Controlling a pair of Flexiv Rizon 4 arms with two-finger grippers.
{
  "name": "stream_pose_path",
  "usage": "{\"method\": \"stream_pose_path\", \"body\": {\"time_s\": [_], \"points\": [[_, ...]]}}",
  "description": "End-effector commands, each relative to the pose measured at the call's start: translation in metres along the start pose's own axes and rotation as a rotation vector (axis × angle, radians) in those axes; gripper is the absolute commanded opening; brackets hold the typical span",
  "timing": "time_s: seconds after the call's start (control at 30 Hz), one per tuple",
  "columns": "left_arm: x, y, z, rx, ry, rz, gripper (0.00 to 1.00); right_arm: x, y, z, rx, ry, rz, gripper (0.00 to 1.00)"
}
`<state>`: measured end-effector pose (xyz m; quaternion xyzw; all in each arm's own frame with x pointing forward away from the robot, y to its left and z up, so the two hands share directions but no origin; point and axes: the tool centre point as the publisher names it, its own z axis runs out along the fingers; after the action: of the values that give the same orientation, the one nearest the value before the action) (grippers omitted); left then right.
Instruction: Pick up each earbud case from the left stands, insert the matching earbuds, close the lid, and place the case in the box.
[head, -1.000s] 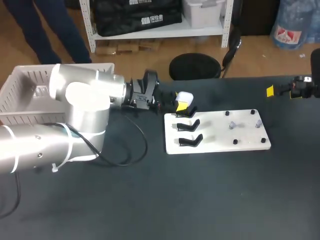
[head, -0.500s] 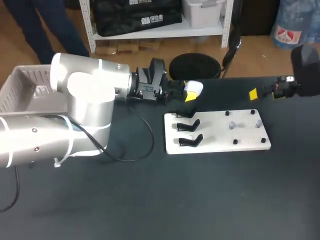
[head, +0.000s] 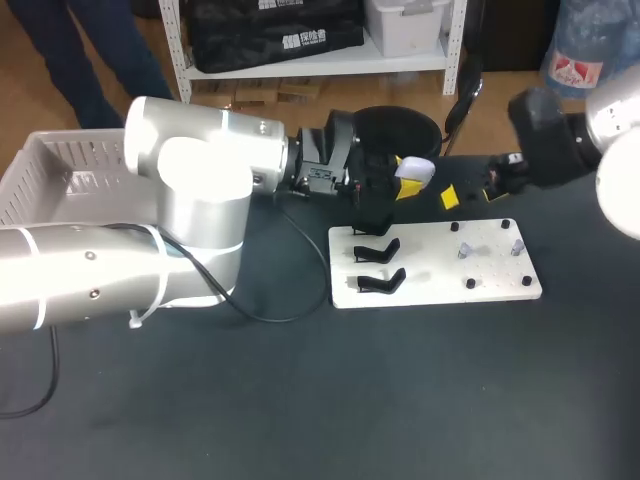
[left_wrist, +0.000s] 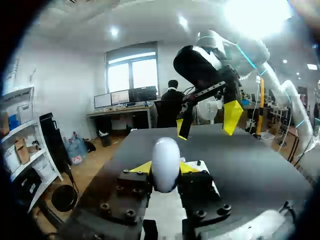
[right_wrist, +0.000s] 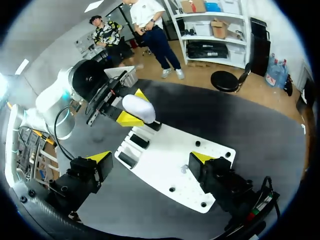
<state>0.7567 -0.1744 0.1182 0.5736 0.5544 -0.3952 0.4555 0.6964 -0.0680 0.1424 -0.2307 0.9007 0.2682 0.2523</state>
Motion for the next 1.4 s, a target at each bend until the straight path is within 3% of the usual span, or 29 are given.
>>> {"method": "stream_pose_path", "body": {"time_s": [0.03,0.77,1.4], "points": [[0.000,-0.001,0.006,0.015,-0.001,0.010,0.00,-0.010,-0.001,0.011,-0.035,0.014,-0.004,1.00],[-0.005,-0.022,0.012,0.064,-0.027,0.026,0.00,-0.013,-0.008,0.021,-0.021,0.022,0.035,1.00],[-0.009,-0.033,0.014,0.087,-0.042,0.040,0.00,-0.021,-0.015,0.009,0.013,0.004,0.036,1.00]]}}
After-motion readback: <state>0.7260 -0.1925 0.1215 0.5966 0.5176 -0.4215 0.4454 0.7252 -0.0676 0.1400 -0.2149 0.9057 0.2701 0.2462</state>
